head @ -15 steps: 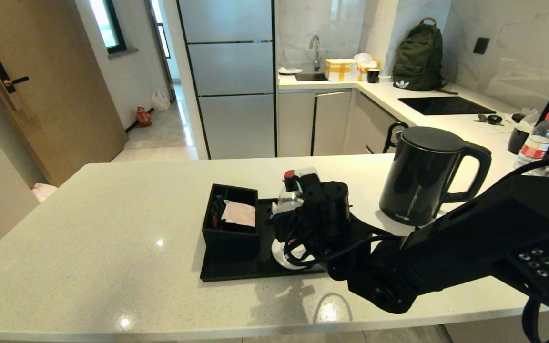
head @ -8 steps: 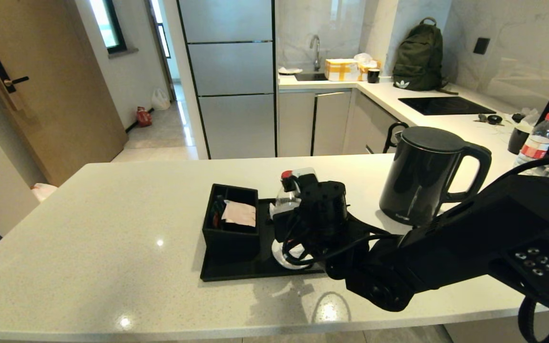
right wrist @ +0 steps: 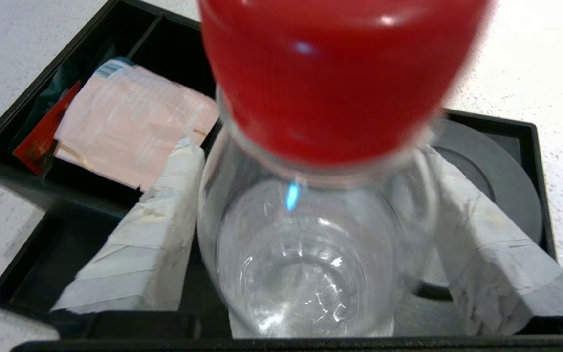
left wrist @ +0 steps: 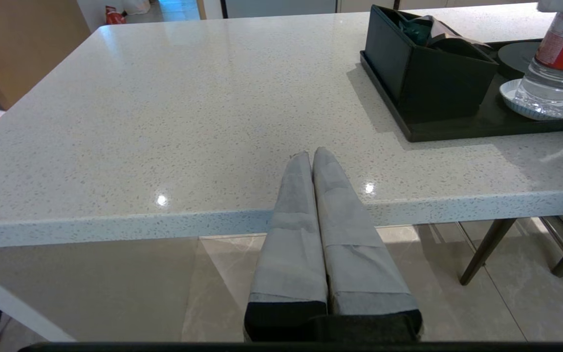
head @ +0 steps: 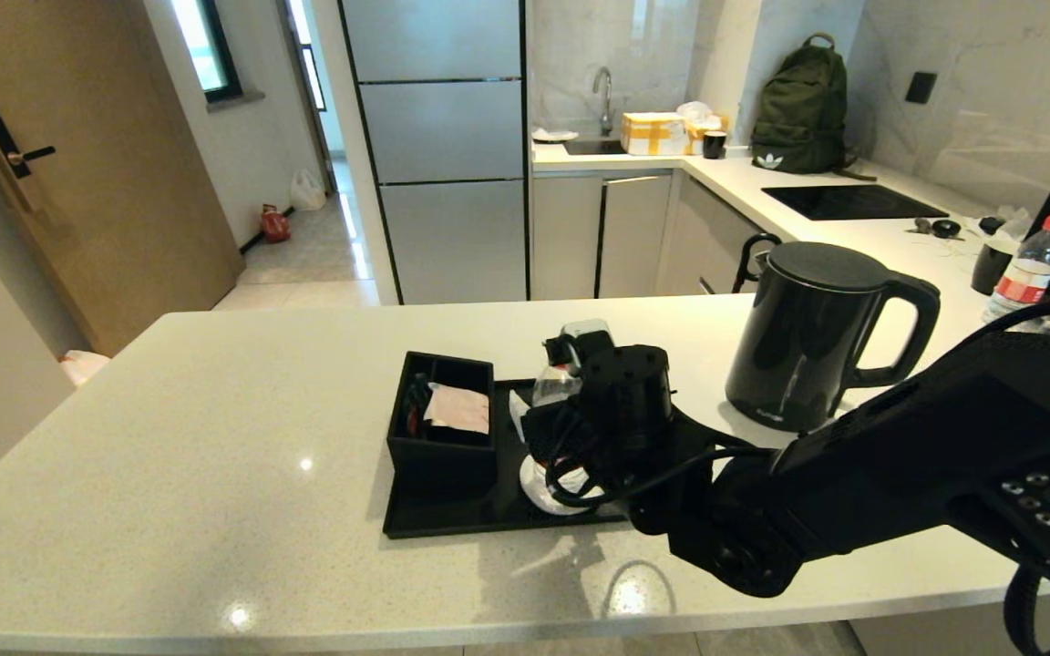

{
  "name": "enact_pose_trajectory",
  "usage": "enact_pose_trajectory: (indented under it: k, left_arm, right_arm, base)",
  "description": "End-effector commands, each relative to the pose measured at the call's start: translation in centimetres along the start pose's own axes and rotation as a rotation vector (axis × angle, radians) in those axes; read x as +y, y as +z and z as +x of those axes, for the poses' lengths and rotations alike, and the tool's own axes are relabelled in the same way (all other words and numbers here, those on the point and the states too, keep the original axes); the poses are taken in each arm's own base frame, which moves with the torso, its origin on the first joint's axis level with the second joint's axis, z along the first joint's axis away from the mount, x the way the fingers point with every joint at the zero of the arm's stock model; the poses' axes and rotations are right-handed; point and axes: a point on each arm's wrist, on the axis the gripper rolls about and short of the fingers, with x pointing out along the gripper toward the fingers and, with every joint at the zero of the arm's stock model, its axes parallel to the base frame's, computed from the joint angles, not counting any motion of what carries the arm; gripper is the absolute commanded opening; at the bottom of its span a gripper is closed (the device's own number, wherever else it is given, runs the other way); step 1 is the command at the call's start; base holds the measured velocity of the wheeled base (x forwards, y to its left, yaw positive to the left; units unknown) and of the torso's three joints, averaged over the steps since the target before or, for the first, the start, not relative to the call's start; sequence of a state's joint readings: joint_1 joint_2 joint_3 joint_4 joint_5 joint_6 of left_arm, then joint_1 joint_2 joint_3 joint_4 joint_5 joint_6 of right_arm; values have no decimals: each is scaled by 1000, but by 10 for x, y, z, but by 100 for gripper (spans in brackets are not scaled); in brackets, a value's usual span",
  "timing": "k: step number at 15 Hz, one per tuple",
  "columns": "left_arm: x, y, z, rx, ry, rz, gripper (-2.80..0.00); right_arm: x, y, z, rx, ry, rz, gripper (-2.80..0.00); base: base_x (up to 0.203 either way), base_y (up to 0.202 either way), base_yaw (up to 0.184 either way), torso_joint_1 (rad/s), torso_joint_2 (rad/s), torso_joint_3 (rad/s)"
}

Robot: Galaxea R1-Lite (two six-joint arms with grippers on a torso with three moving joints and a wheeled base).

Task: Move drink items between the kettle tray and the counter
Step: Return the bottled water to its original position, then return the kettle to its original position

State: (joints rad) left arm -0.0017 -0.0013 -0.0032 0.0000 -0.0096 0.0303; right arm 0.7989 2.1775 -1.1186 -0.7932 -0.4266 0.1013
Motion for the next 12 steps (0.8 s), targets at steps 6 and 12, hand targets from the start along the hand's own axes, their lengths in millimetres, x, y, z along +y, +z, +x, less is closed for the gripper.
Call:
enact_pose_trajectory:
  k: [6,12]
  left_arm:
    - [0,0,0,1,0,2,-280]
    - [0,0,0,1,0,0,-280]
  right_arm:
    - [-20,25,-52,-24,25,13,0]
    - [-58,68,-134,-104,5,53,-280]
  base:
    - [0,0,0,0,0,0]
    - [0,0,0,0,0,0]
